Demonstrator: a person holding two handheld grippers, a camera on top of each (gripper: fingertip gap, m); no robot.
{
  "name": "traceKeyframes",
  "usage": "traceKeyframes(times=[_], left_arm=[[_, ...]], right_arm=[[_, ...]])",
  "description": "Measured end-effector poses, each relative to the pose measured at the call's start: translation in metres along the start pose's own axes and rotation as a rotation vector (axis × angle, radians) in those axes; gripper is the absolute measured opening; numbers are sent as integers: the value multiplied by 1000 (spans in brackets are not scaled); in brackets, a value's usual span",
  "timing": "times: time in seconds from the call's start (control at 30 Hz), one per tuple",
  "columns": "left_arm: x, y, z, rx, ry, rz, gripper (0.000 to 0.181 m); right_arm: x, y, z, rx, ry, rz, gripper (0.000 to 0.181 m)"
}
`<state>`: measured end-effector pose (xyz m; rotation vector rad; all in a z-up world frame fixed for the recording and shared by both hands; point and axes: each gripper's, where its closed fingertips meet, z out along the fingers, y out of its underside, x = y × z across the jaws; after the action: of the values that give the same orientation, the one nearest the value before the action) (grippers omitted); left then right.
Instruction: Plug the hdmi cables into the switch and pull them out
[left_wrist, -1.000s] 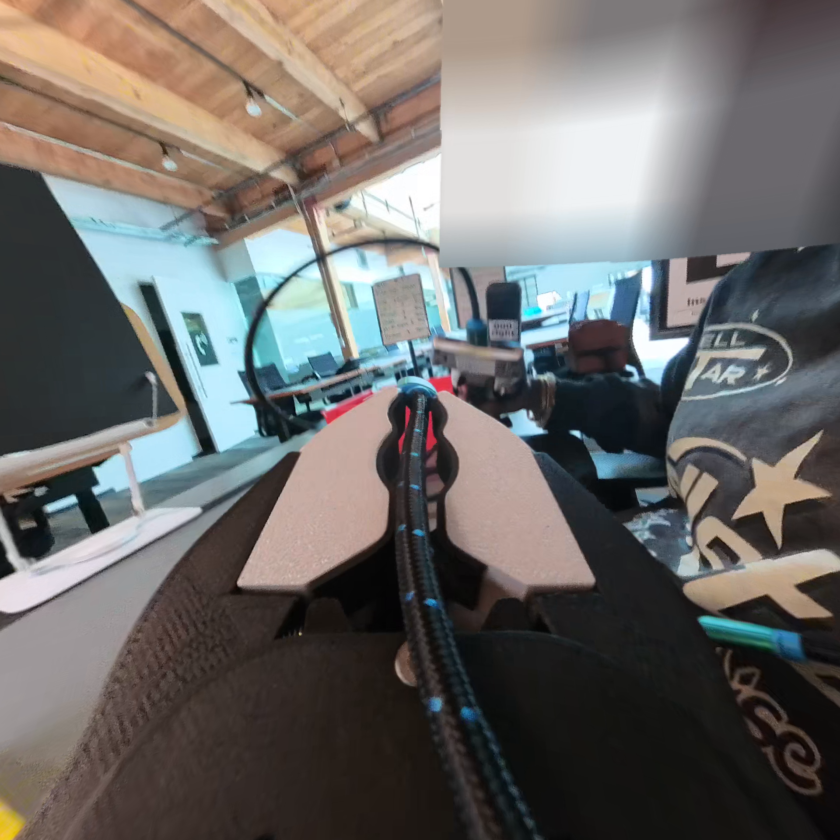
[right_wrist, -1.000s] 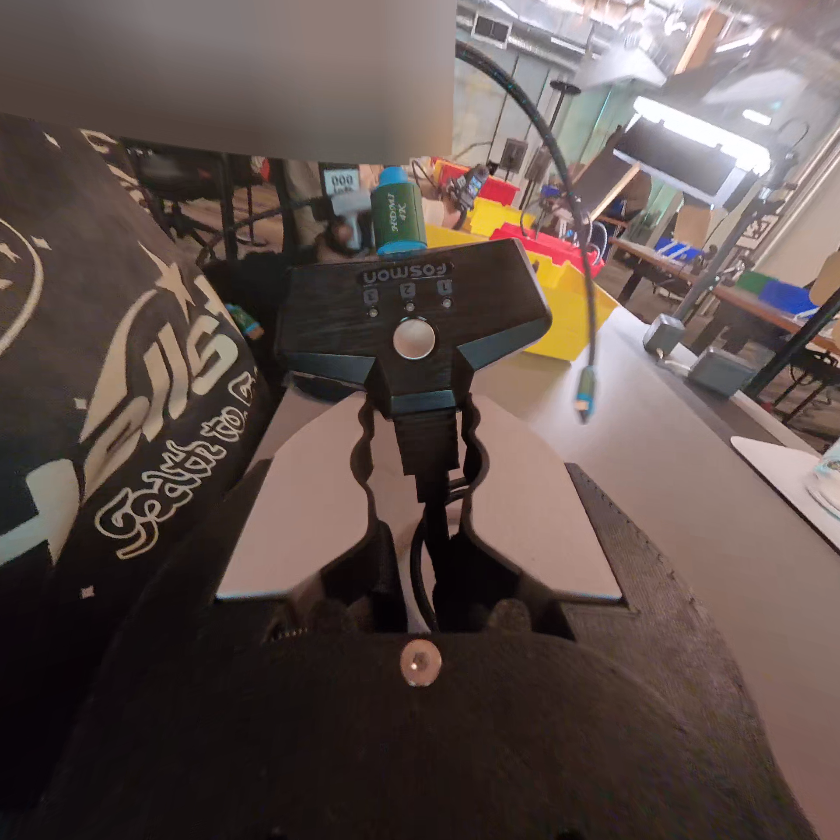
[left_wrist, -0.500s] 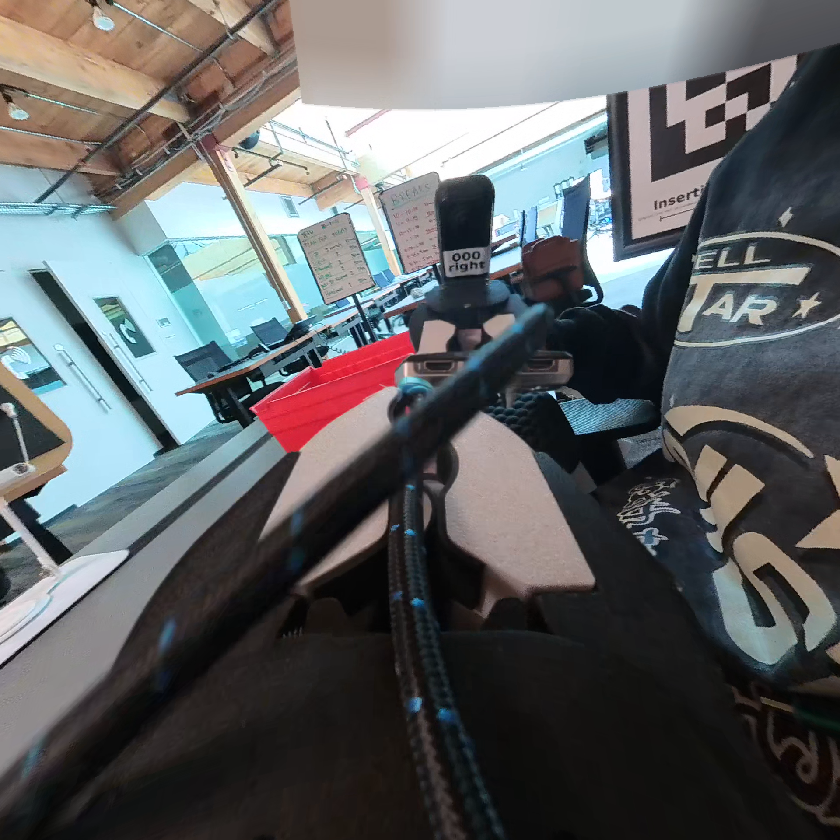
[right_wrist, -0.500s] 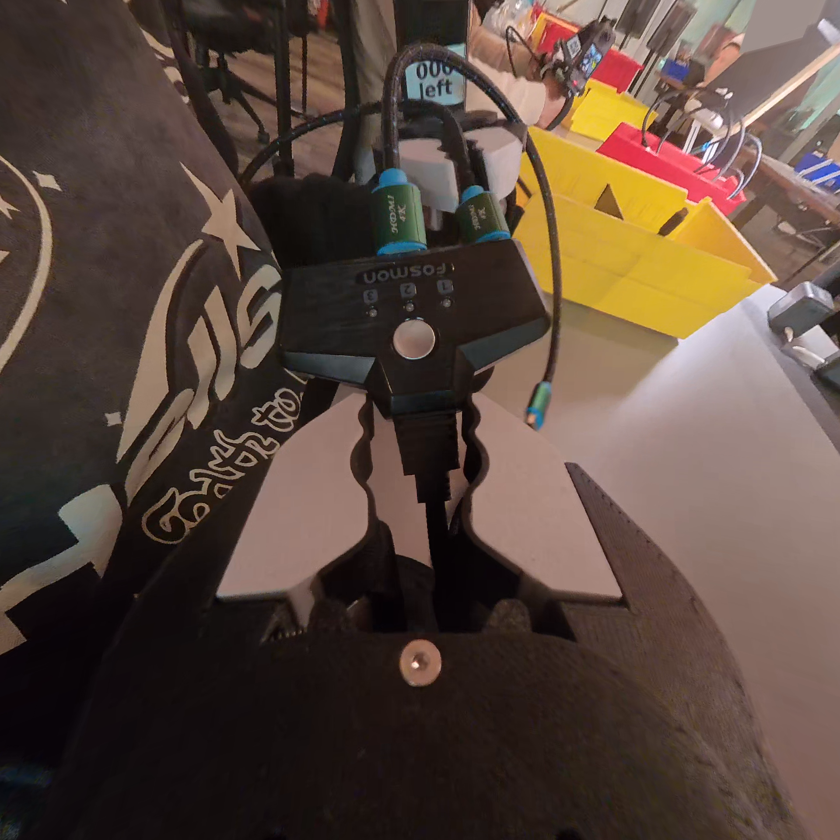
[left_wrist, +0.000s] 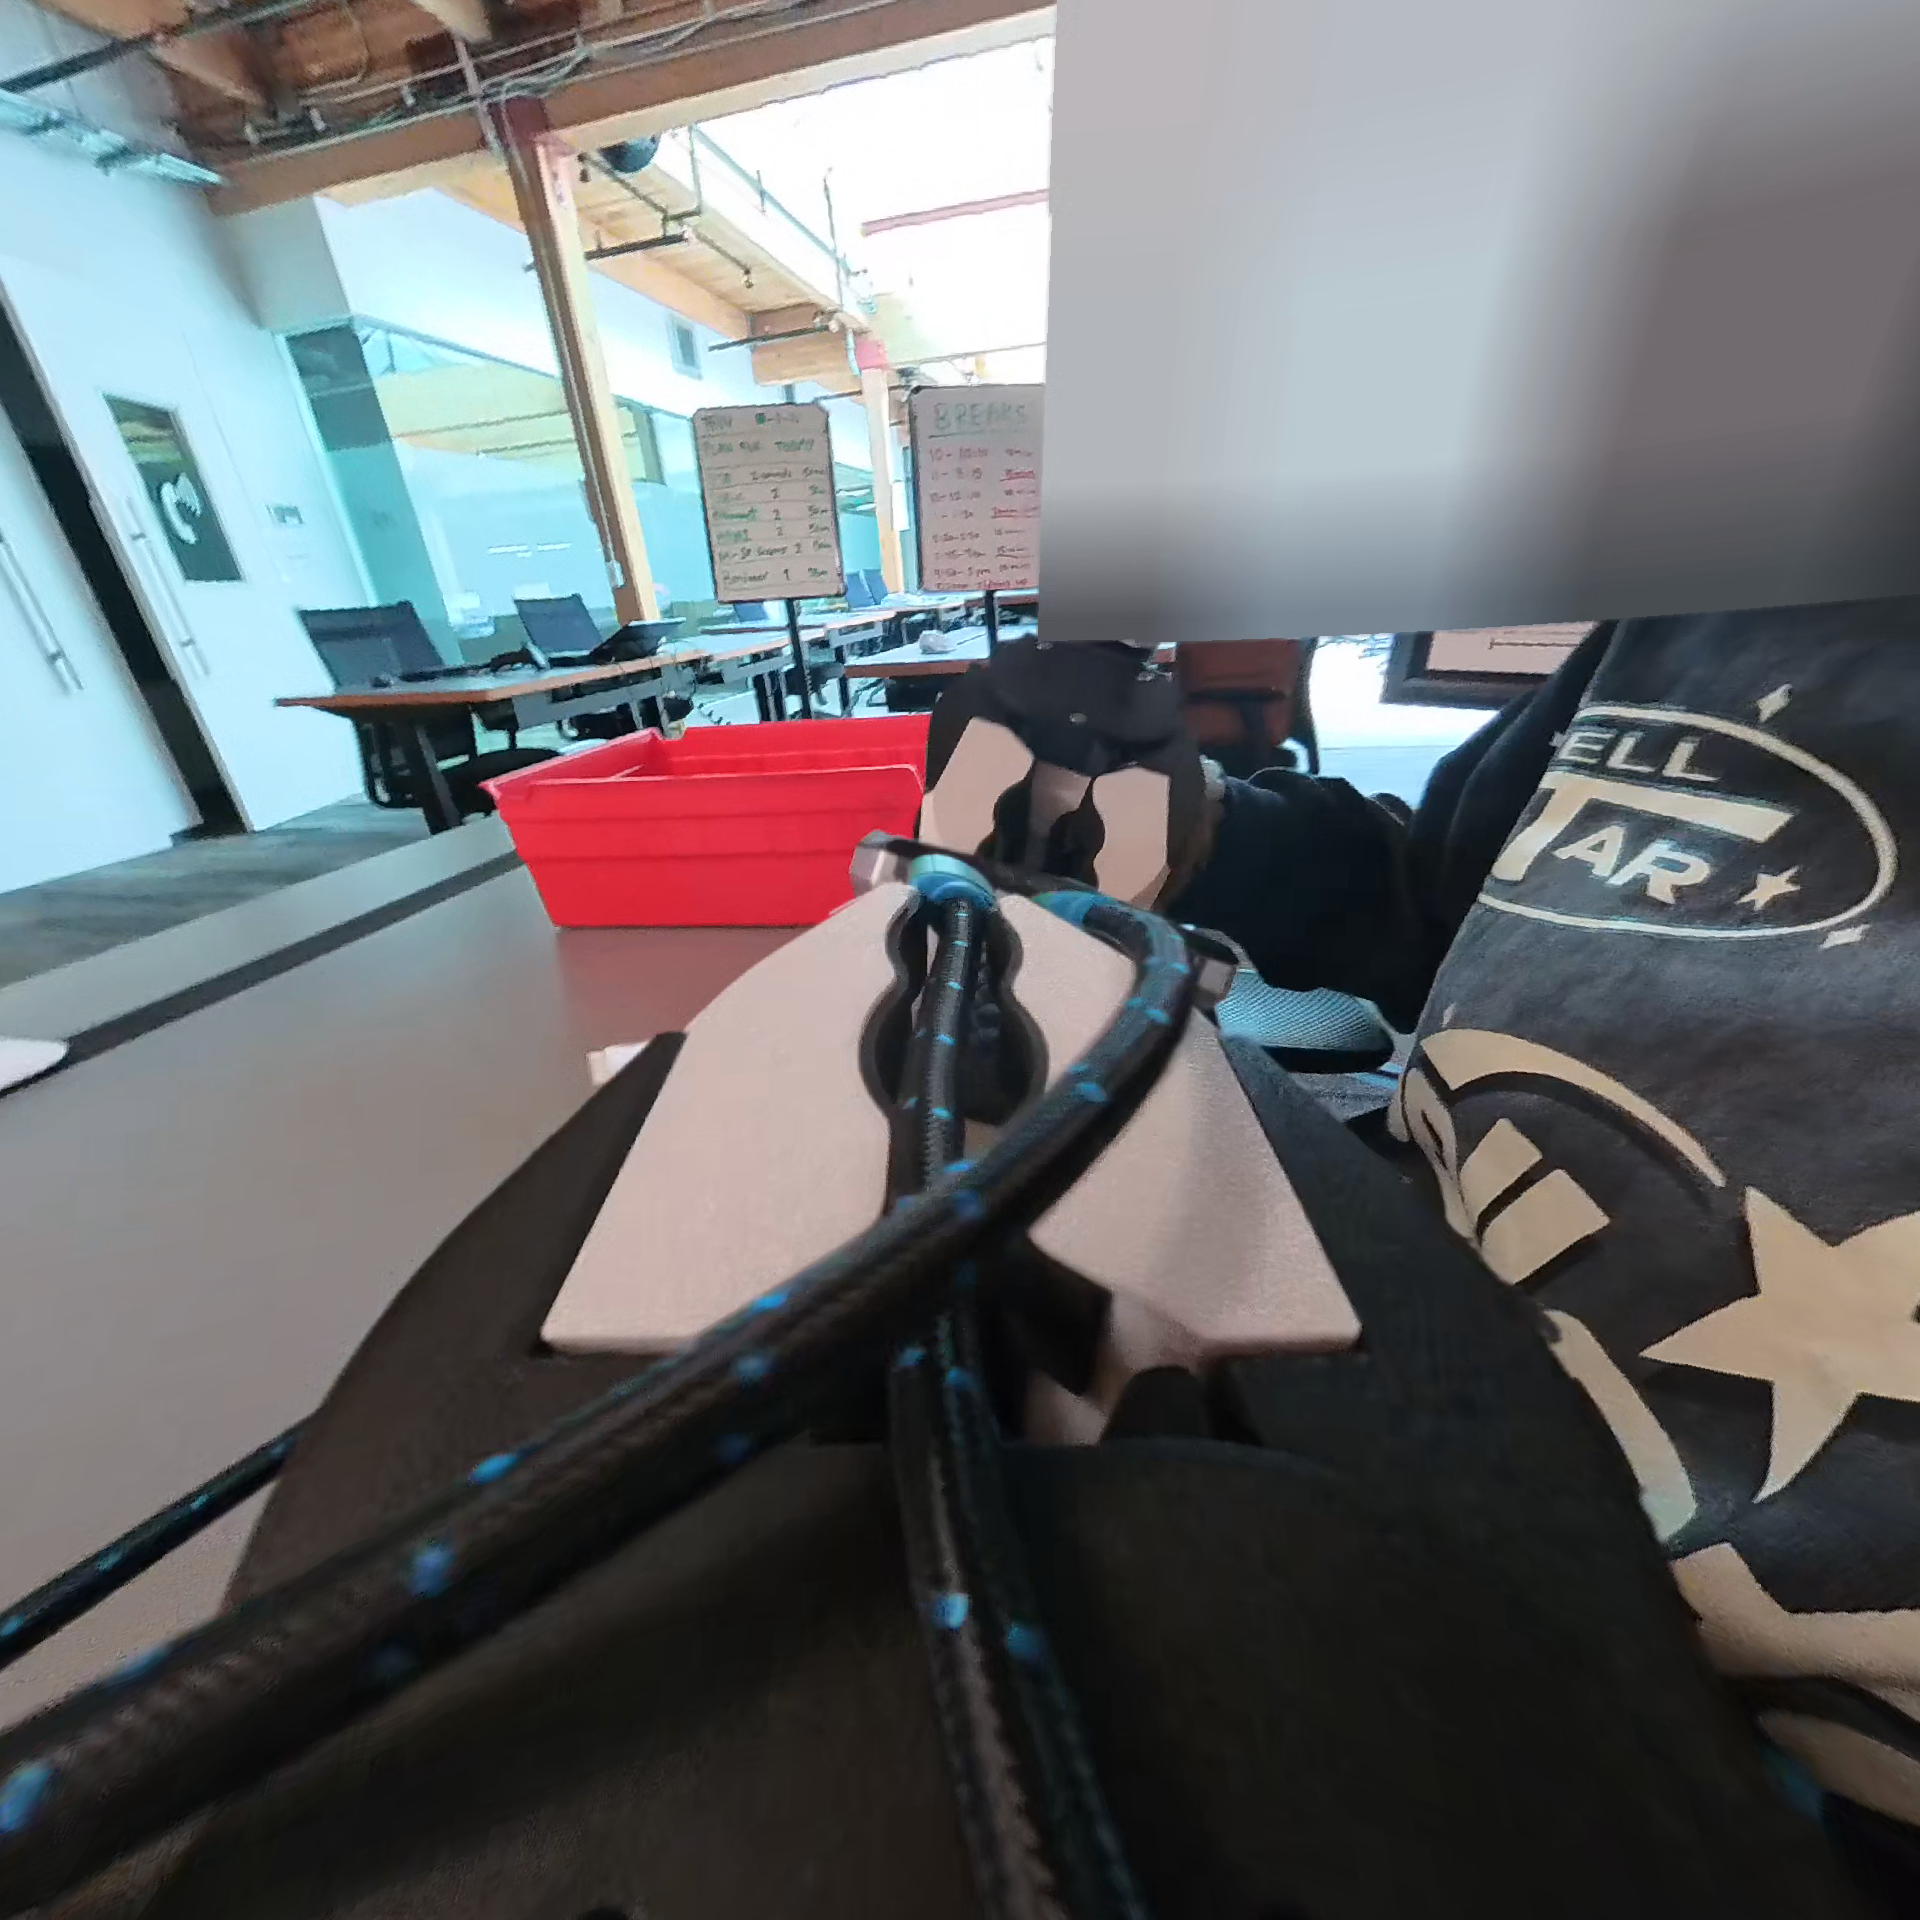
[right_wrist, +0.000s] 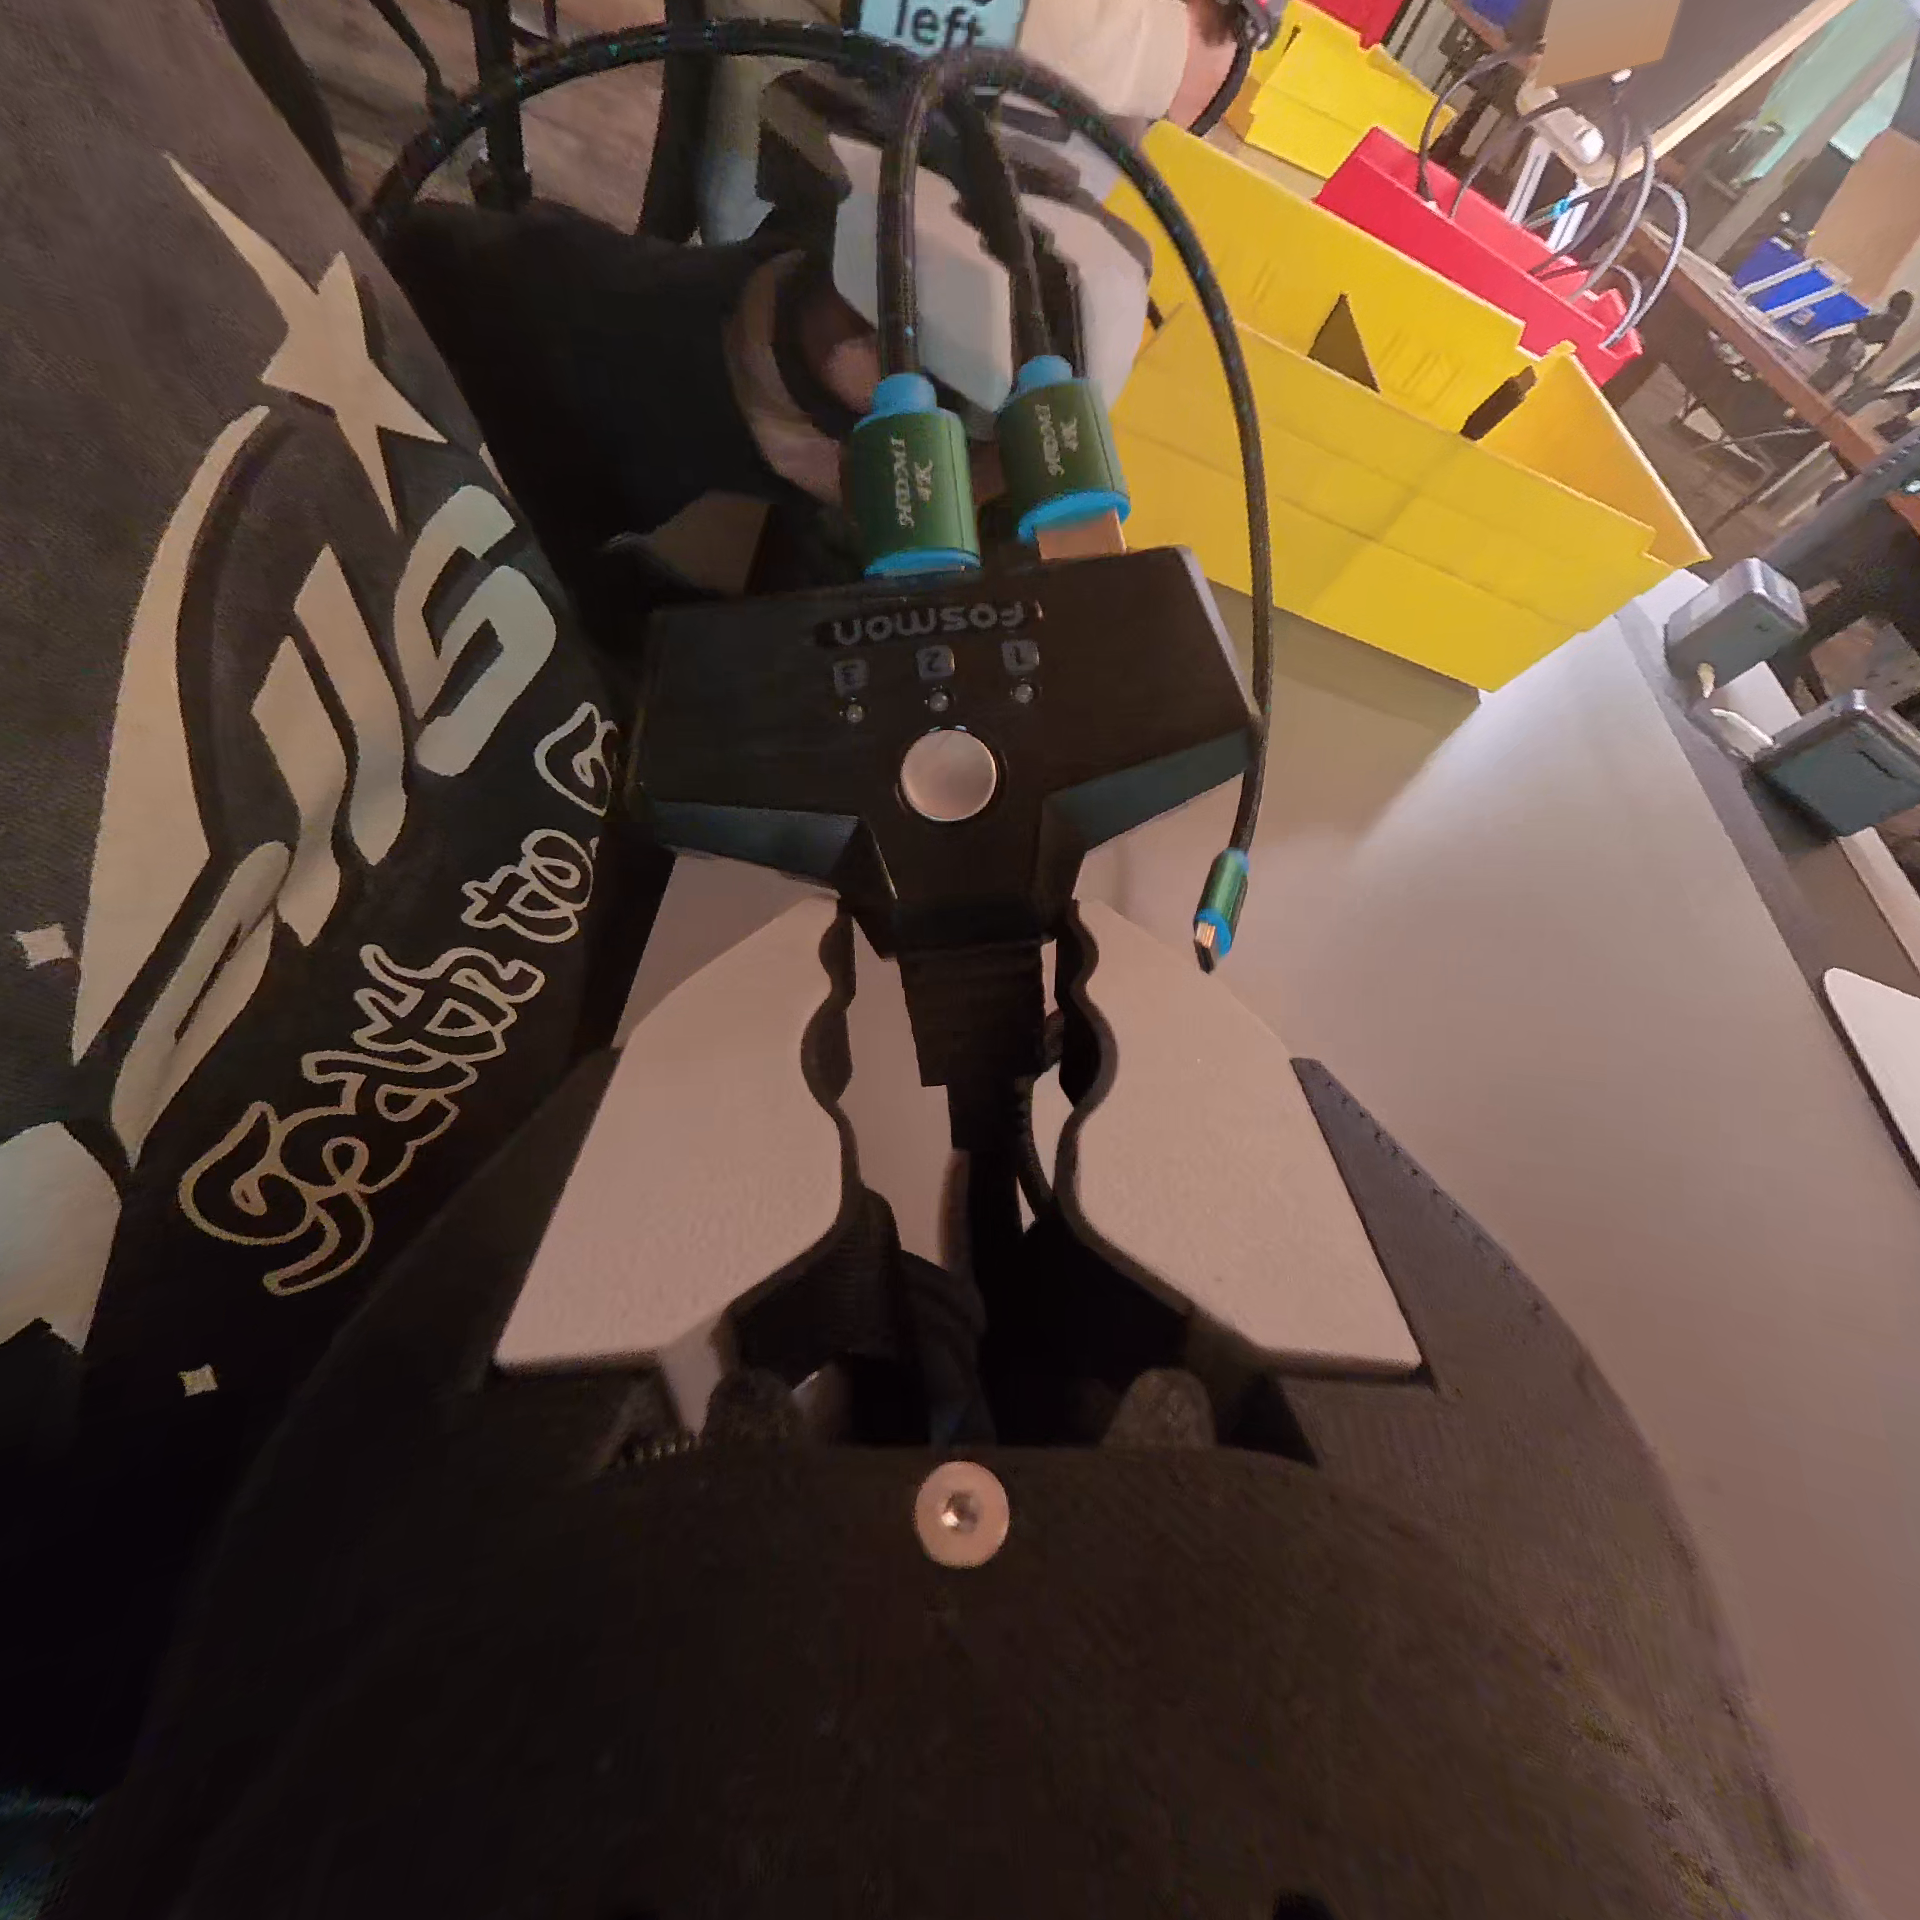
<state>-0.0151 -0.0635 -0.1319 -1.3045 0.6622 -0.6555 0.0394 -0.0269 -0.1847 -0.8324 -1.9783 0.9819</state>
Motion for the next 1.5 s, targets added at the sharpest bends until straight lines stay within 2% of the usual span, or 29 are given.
traceKeyframes(times=[0.37, 0.67, 0.8, 1.1, 1.3, 1.37, 1.43, 1.5], left_arm=[[-4, 7, 0, -30, -16, -194, 11], [-2, 25, -4, -209, 8, -321, 10], [-5, 30, -7, -253, -10, -353, 9], [-14, 46, -7, -354, -99, -384, 9], [-23, 55, -11, -376, -86, -408, 9], [-25, 57, -13, -394, -103, -389, 10], [-27, 62, -14, -425, -128, -373, 10], [-28, 67, -13, -460, -144, -359, 10]], right_arm=[[3, 8, 4, -88, 57, -36, 38], [0, 28, 14, -241, 46, -125, 38], [0, 32, 19, -251, 34, -108, 37], [3, 57, 31, -428, 66, -178, 36], [5, 62, 38, -400, 21, -118, 40], [4, 59, 43, -335, -2, -43, 45], [1, 61, 48, -325, -40, 7, 68], [1, 68, 53, -366, -44, -4, 81]])
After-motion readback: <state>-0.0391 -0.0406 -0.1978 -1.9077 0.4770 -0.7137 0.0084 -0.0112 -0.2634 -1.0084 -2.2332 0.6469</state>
